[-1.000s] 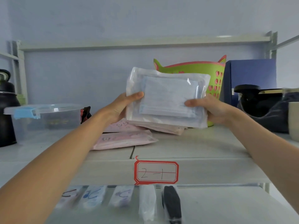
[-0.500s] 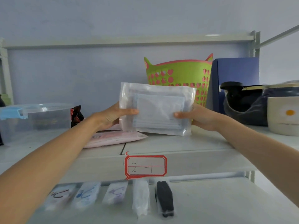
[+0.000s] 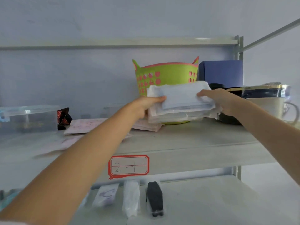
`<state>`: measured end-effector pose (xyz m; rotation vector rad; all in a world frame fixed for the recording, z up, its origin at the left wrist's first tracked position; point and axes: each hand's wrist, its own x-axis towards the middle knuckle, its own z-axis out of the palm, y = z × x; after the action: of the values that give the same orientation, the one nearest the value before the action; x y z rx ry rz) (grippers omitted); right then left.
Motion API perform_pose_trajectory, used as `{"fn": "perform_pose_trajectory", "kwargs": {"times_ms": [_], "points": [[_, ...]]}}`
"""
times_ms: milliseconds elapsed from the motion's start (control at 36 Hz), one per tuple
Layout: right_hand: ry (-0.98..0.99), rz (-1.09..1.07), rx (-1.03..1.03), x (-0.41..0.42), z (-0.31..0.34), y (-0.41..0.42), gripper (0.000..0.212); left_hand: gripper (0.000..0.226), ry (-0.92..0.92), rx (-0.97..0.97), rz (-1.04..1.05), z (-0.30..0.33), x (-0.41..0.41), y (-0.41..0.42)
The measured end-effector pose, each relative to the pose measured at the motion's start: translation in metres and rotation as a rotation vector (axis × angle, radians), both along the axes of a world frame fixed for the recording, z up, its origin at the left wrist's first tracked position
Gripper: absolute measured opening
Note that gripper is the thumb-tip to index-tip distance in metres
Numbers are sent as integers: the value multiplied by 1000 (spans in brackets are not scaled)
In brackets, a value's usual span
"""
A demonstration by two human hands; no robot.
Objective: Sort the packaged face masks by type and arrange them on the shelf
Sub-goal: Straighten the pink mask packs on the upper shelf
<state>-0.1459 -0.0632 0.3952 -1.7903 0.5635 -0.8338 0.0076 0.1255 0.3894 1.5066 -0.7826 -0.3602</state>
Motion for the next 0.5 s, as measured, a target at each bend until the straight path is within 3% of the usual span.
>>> {"fn": "perform_pose_trajectory", "kwargs": {"times_ms": [56, 139, 278, 389, 500], "points": [[97, -79, -93, -3, -6, -10, 40, 22, 22, 63, 26, -10, -6, -19], [199, -158, -187, 0, -16, -23, 56, 46, 43, 144, 64, -19, -16, -38], [294, -159, -256, 2, -33, -34, 62, 81, -54, 204, 157, -33, -15, -54], [334, -193, -436, -1, -40, -41, 73, 78, -108, 206, 166, -38, -10, -57], [318, -149, -695, -9, -36, -31, 59, 88, -168, 183, 171, -38, -14, -54]]}}
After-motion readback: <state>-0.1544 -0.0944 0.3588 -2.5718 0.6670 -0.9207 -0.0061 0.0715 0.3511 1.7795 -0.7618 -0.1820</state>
